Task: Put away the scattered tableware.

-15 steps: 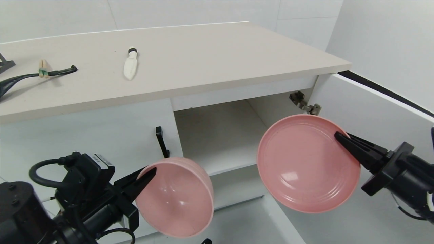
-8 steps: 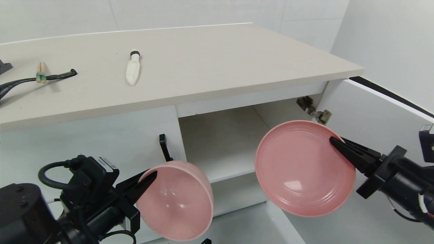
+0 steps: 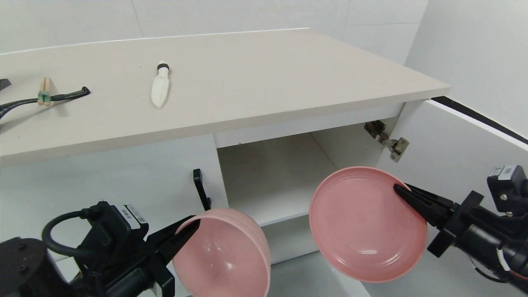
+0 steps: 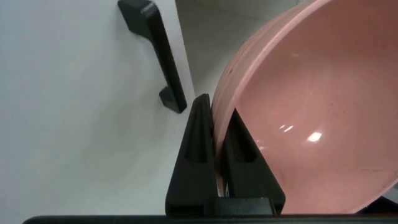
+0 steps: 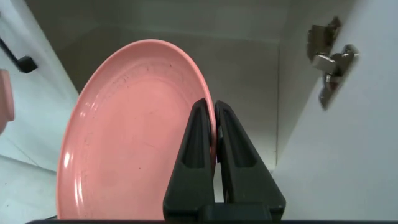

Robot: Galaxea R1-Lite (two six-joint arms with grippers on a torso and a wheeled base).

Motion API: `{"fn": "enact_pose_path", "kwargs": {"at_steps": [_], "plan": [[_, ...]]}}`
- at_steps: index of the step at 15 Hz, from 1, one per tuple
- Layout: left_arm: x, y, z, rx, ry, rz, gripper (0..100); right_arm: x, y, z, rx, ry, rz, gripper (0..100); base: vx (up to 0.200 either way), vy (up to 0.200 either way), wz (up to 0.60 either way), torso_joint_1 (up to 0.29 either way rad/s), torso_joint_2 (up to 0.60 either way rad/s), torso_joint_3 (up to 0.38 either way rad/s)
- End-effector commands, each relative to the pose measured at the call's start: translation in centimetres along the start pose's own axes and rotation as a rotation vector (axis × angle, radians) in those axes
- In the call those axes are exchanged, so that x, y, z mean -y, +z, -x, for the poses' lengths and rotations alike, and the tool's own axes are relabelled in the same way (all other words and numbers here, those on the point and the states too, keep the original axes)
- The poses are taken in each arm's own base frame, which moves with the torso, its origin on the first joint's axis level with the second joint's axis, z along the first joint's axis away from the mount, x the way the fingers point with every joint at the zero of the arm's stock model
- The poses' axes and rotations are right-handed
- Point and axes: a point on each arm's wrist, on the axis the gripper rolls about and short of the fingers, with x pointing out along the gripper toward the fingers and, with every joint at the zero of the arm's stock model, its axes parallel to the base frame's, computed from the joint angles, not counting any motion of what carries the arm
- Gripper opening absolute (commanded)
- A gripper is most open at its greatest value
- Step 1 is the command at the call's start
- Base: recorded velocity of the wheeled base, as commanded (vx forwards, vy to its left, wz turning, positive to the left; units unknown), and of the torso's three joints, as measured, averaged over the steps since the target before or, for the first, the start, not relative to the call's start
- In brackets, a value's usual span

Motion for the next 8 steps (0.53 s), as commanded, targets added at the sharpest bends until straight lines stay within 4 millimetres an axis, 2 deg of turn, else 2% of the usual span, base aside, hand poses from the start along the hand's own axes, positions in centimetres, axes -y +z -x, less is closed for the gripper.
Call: {"fn": "enact_pose_path", "kwargs": {"at_steps": [1,4,6,8], "plan": [[0.1,0.0,0.0,-0.001,-0.005,-0.002,0,0.1,-0.5,-0.3,-0.028,-0.003,-0.007,0,0.000,0.000,0.00,0.000,0.00,0.000],[0.5,-0.3,0.1,-0.019,-0.030,-0.016,0,-0.1,-0.5,-0.4,-0.029,0.007,-0.020,0,0.000,0.000,0.00,0.000,0.00,0.000],[0.8,-0.5,-0.2,-0.028,-0.039,-0.019,0,-0.3,-1.9,-1.4,-0.102,0.029,-0.065,0,0.000,0.000,0.00,0.000,0.00,0.000],[0.9,-0.2,-0.1,-0.003,-0.044,-0.015,0,-2.1,-3.1,-2.2,-0.167,0.123,-0.070,0,0.000,0.000,0.00,0.000,0.00,0.000]]}}
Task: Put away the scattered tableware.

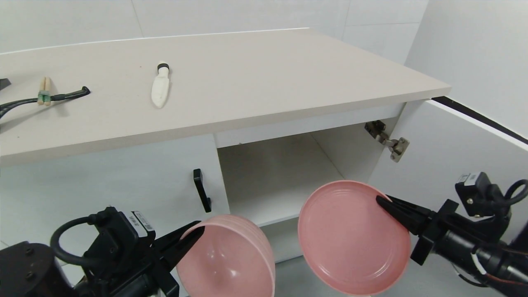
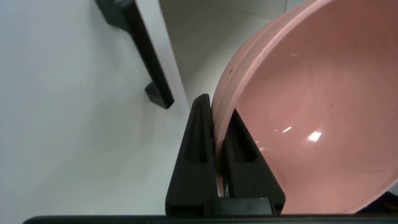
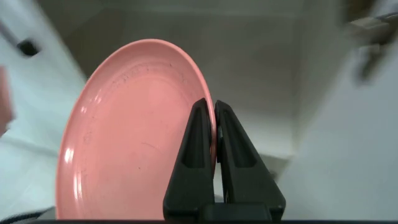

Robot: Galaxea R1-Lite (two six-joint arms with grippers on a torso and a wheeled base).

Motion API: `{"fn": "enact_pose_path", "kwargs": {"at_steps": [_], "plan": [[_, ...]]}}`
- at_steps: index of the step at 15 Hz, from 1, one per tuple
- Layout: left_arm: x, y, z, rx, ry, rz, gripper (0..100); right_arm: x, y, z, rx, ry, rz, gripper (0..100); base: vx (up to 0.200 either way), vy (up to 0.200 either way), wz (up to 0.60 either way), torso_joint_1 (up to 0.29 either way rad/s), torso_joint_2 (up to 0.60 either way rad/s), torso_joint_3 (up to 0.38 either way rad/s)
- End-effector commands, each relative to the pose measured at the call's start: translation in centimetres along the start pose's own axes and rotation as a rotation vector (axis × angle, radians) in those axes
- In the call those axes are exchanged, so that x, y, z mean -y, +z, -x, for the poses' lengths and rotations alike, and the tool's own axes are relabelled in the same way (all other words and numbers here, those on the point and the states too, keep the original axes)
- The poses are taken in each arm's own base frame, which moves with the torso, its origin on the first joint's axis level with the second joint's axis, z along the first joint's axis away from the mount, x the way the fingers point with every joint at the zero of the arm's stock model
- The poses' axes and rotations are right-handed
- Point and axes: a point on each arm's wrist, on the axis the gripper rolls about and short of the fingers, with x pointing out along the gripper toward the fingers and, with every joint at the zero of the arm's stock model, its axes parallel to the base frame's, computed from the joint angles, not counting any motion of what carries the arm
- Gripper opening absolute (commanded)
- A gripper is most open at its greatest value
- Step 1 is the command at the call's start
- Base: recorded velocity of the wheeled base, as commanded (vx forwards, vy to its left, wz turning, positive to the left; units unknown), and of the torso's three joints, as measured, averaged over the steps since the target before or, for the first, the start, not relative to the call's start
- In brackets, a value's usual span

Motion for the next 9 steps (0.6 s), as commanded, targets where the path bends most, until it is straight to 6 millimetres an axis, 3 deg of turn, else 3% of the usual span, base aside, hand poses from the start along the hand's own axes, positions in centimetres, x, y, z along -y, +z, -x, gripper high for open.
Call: {"fn": "enact_pose_path", "kwargs": {"at_steps": [1,4,9], "plan": [[0.5,0.4,0.1,0.039,-0.024,0.009,0,-1.7,-2.3,-1.7,-0.124,0.099,-0.012,0,0.000,0.000,0.00,0.000,0.00,0.000],[0.4,1.3,0.2,0.118,-0.016,0.015,0,-1.5,-4.5,-3.6,-0.218,0.097,-0.027,0,0.000,0.000,0.00,0.000,0.00,0.000],[-0.1,2.1,0.8,0.184,0.010,0.024,0,-0.4,-5.5,-7.6,-0.199,0.073,-0.029,0,0.000,0.000,0.00,0.000,0.00,0.000]]}}
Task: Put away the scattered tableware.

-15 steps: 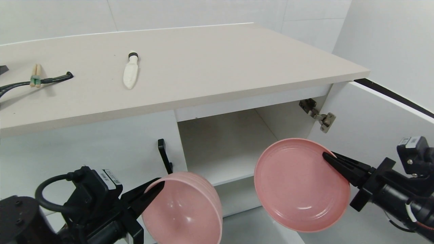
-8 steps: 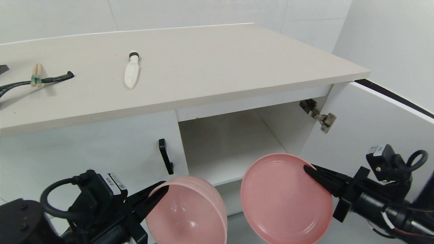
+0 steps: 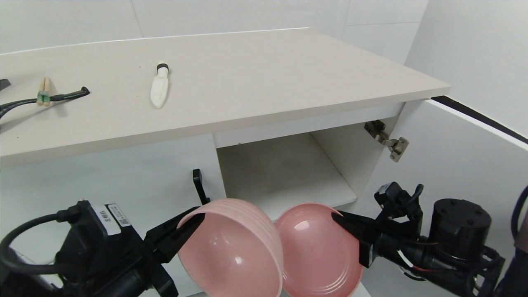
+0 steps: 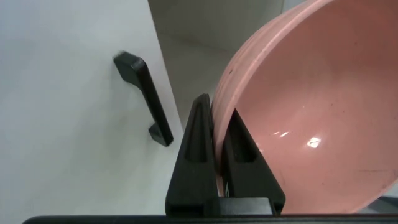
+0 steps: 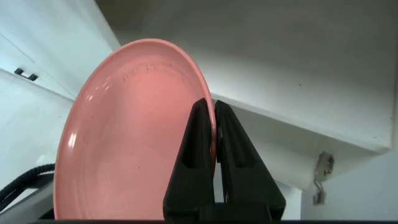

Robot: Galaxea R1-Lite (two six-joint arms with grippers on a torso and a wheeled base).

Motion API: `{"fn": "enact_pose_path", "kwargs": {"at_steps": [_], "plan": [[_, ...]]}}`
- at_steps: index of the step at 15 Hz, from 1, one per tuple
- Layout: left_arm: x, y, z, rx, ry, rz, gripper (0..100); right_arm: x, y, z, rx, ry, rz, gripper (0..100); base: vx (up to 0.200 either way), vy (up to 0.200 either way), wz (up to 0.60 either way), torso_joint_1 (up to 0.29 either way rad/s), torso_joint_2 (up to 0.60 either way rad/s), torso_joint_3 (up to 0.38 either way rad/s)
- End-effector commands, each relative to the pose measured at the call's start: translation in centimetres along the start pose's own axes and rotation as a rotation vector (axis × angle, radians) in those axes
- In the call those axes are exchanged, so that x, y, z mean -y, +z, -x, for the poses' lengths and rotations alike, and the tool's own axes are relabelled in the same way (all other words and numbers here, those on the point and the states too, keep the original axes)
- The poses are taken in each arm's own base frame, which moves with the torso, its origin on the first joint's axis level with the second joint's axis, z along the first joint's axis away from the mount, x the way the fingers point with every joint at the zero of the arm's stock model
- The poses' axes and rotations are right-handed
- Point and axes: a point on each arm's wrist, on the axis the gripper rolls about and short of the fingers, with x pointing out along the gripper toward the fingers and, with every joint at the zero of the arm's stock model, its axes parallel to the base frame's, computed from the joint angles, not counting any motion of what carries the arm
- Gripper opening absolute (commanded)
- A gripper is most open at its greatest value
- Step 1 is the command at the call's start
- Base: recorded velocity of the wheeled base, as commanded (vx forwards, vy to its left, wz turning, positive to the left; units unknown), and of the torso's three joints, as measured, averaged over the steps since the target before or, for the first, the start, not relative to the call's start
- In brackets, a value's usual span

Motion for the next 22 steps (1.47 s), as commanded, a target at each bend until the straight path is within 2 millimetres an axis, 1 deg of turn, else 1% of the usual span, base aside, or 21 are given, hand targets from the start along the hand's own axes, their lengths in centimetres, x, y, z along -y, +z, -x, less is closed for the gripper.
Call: {"fn": "enact_pose_path", "kwargs": {"at_steps": [1,3,4,5,8,9,10,12,15,18,19,21,22], "plan": [[-0.3,0.7,0.5,0.041,0.014,0.003,0,0.8,-1.1,-1.6,-0.032,-0.016,-0.011,0,0.000,0.000,0.00,0.000,0.00,0.000],[-0.8,0.9,0.7,0.050,0.046,0.002,0,1.0,-0.8,-1.9,-0.015,-0.020,-0.009,0,0.000,0.000,0.00,0.000,0.00,0.000],[-1.5,0.7,0.6,0.038,0.104,-0.002,0,1.1,-0.6,-2.2,-0.003,-0.019,-0.005,0,0.000,0.000,0.00,0.000,0.00,0.000],[-1.7,0.7,0.6,0.037,0.121,-0.002,0,1.1,-0.5,-2.4,0.003,-0.019,-0.004,0,0.000,0.000,0.00,0.000,0.00,0.000],[-2.6,0.9,1.2,0.046,0.174,-0.021,0,1.5,0.5,-4.0,0.063,-0.020,0.008,0,0.000,0.000,0.00,0.000,0.00,0.000],[-2.7,1.0,1.3,0.050,0.178,-0.024,0,1.5,0.6,-4.2,0.069,-0.020,0.009,0,0.000,0.000,0.00,0.000,0.00,0.000],[-2.8,1.3,1.6,0.069,0.187,-0.031,0,1.7,0.6,-4.9,0.078,-0.023,0.010,0,0.000,0.000,0.00,0.000,0.00,0.000],[-2.9,1.4,1.7,0.076,0.192,-0.034,0,2.7,0.1,-5.8,0.075,-0.045,-0.004,0,0.000,0.000,0.00,0.000,0.00,0.000],[-3.1,1.3,1.7,0.070,0.203,-0.037,0,4.5,0.4,-7.6,0.120,-0.084,-0.005,0,0.000,0.000,0.00,0.000,0.00,0.000],[-3.1,1.4,1.7,0.071,0.205,-0.040,0,5.0,0.2,-8.2,0.126,-0.091,-0.035,0,0.000,0.000,0.00,0.000,0.00,0.000],[-3.2,1.2,1.7,0.057,0.213,-0.042,0,6.0,-0.4,-9.7,0.137,-0.104,-0.098,0,0.000,0.000,0.00,0.000,0.00,0.000],[-3.1,0.8,1.7,0.017,0.198,-0.059,0,6.8,-1.3,-11.3,0.143,-0.143,-0.105,0,0.000,0.000,0.00,0.000,0.00,0.000],[-3.1,0.8,1.7,0.014,0.198,-0.067,0,7.0,-1.5,-11.7,0.144,-0.146,-0.106,0,0.000,0.000,0.00,0.000,0.00,0.000]]}}
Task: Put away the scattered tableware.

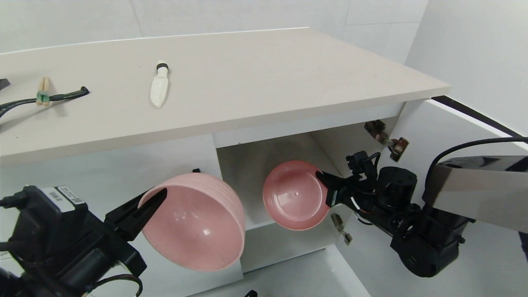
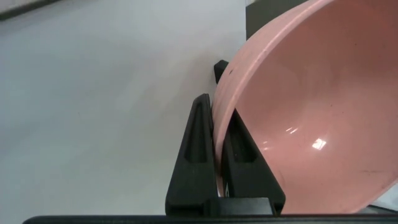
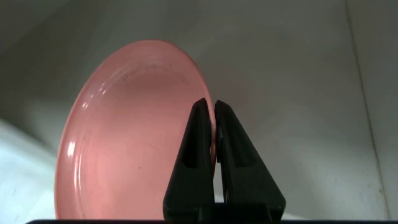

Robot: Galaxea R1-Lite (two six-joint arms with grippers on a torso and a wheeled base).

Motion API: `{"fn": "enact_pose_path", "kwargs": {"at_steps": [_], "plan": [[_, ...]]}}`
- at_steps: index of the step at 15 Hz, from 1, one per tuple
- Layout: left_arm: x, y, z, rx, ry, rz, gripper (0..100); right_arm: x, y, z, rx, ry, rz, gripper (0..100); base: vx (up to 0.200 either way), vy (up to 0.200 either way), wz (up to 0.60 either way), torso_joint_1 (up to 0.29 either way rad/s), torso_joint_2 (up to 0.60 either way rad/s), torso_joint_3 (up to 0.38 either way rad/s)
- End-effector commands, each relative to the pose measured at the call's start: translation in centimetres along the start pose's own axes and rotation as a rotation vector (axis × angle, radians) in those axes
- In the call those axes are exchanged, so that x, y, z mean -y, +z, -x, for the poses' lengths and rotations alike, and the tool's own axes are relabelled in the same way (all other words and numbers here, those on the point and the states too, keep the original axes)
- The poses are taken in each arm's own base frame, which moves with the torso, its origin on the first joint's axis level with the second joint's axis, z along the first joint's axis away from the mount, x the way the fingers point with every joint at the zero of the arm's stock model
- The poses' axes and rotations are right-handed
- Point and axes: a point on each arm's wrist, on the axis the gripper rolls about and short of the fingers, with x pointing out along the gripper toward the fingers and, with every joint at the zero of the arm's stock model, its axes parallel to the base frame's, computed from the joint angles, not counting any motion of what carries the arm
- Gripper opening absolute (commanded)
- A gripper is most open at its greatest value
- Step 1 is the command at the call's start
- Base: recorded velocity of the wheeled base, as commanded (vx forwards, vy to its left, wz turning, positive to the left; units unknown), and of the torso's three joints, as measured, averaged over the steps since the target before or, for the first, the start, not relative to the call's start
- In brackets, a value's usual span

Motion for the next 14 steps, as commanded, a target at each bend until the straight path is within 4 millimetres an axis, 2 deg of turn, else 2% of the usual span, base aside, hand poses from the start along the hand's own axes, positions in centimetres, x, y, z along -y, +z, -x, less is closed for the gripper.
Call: {"fn": "enact_pose_path", "kwargs": {"at_steps": [1,5,8,11,14], "plan": [[0.0,0.0,0.0,-0.001,0.001,-0.003,0,0.7,-1.9,-1.6,-0.017,-0.012,-0.008,0,0.000,0.000,0.00,0.000,0.00,0.000],[0.5,-0.4,0.1,-0.038,-0.038,-0.011,0,1.1,-1.7,-3.7,0.046,-0.005,-0.125,0,0.000,0.000,0.00,0.000,0.00,0.000],[0.6,-0.4,0.1,-0.042,-0.042,-0.013,0,2.3,-2.7,-4.9,0.059,-0.026,-0.130,0,0.000,0.000,0.00,0.000,0.00,0.000],[0.7,-0.4,0.1,-0.042,-0.052,-0.011,0,3.1,-4.6,-5.8,0.047,-0.077,-0.140,0,0.000,0.000,0.00,0.000,0.00,0.000],[1.1,-0.4,0.1,-0.046,-0.078,-0.013,0,3.3,-4.8,-6.5,0.074,-0.112,-0.170,0,0.000,0.000,0.00,0.000,0.00,0.000]]}}
